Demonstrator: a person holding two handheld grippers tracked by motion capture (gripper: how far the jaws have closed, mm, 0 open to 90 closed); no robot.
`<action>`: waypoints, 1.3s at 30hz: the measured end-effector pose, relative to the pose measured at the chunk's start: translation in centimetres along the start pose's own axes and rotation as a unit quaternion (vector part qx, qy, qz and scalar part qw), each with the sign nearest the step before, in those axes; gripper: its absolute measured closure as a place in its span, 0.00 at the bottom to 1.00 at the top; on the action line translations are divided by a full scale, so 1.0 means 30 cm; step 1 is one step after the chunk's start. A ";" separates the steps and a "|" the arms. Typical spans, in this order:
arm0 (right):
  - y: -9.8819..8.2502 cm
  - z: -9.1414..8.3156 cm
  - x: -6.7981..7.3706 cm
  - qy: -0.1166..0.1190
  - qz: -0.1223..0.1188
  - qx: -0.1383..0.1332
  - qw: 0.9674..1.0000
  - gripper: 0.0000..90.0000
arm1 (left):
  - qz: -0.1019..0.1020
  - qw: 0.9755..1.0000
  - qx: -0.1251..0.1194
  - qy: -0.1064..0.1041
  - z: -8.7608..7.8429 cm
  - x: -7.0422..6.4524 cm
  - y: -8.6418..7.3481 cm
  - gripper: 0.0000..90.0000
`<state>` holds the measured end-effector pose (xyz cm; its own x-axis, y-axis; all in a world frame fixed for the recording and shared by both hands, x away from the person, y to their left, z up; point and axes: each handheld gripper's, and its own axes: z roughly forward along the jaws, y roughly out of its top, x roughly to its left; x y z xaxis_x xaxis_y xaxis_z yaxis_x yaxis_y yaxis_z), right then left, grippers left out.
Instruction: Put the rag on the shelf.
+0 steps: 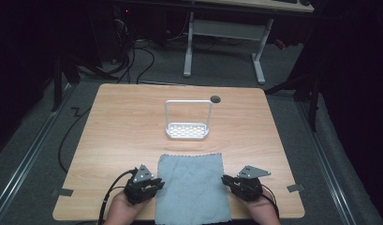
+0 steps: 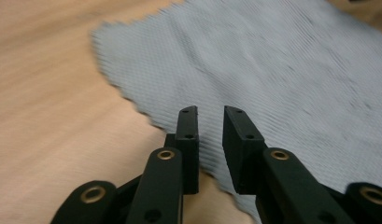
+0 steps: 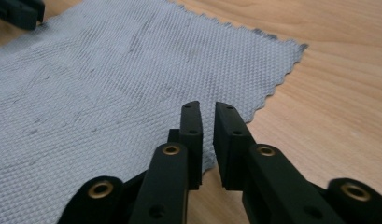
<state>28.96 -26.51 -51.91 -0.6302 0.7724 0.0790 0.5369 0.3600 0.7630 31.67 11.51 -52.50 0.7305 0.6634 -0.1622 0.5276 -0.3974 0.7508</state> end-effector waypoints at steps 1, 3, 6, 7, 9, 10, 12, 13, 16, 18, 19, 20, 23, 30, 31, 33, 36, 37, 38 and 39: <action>0.000 0.000 0.000 0.000 0.000 0.000 1.000 0.88 | 0.000 1.000 0.000 0.000 0.000 0.000 0.000 0.82; -0.001 0.003 -0.006 -0.006 0.002 -0.003 1.000 0.84 | -0.012 1.000 -0.006 0.019 0.005 0.034 0.011 0.76; -0.001 0.008 -0.023 -0.012 0.014 -0.010 1.000 0.82 | -0.040 0.998 -0.008 0.052 0.019 0.090 0.028 0.72; 0.000 0.006 -0.025 -0.013 0.013 -0.013 1.000 0.82 | -0.041 0.998 -0.010 0.057 0.022 0.096 0.033 0.70; 0.001 0.005 -0.027 -0.014 0.012 -0.016 1.000 0.82 | -0.044 0.997 -0.012 0.058 0.026 0.103 0.039 0.69; 0.002 0.003 -0.027 -0.015 0.014 -0.017 1.000 0.82 | -0.048 0.997 -0.010 0.064 0.040 0.114 0.056 0.68; 0.003 0.003 -0.029 -0.015 0.016 -0.018 1.000 0.82 | -0.055 0.996 -0.004 0.068 0.061 0.121 0.075 0.67; 0.003 0.002 -0.029 -0.017 0.016 -0.018 1.000 0.83 | -0.059 0.996 -0.002 0.070 0.072 0.124 0.083 0.67; 0.002 -0.002 -0.032 -0.019 0.020 -0.019 0.999 0.84 | -0.070 0.995 -0.003 0.071 0.107 0.134 0.107 0.66; 0.003 -0.006 -0.034 -0.019 0.023 -0.022 0.999 0.84 | -0.065 0.995 0.002 0.081 0.128 0.134 0.121 0.68; 0.003 -0.008 -0.035 -0.019 0.023 -0.022 0.999 0.84 | -0.061 0.994 0.004 0.086 0.136 0.134 0.126 0.70; 0.003 -0.009 -0.036 -0.019 0.022 -0.024 0.999 0.84 | -0.062 0.994 0.000 0.088 0.141 0.135 0.128 0.72; 0.002 -0.010 -0.038 -0.017 0.023 -0.025 0.999 0.82 | -0.068 0.994 -0.008 0.086 0.149 0.137 0.128 0.77; 0.005 0.002 -0.040 -0.011 0.026 -0.025 0.999 0.72 | -0.040 0.995 -0.015 0.095 0.159 0.124 0.121 0.90; 0.006 0.007 -0.039 -0.011 0.021 -0.026 0.999 0.71 | -0.039 0.995 -0.014 0.093 0.159 0.125 0.120 0.93; 0.009 0.015 -0.034 -0.013 0.026 -0.026 0.999 0.68 | -0.038 0.995 -0.014 0.090 0.160 0.124 0.120 0.96; 0.019 0.027 -0.026 -0.022 0.021 -0.032 0.999 0.65 | -0.031 0.995 -0.014 0.089 0.160 0.121 0.119 0.99; 0.025 0.033 -0.025 -0.024 0.020 -0.033 0.999 0.65 | -0.032 0.996 -0.014 0.088 0.160 0.122 0.119 0.99; 0.033 0.040 -0.023 -0.027 0.025 -0.031 0.999 0.64 | -0.034 0.996 -0.014 0.086 0.160 0.123 0.119 0.99; 0.043 0.047 -0.024 -0.027 0.029 -0.029 0.999 0.63 | -0.034 0.996 -0.014 0.086 0.160 0.123 0.119 0.99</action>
<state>30.89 -25.85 -51.88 -0.5666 0.8190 0.0902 0.5376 0.2845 0.7938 38.31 9.49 -53.50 0.6071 0.7880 -0.1024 0.5585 -0.3314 0.7604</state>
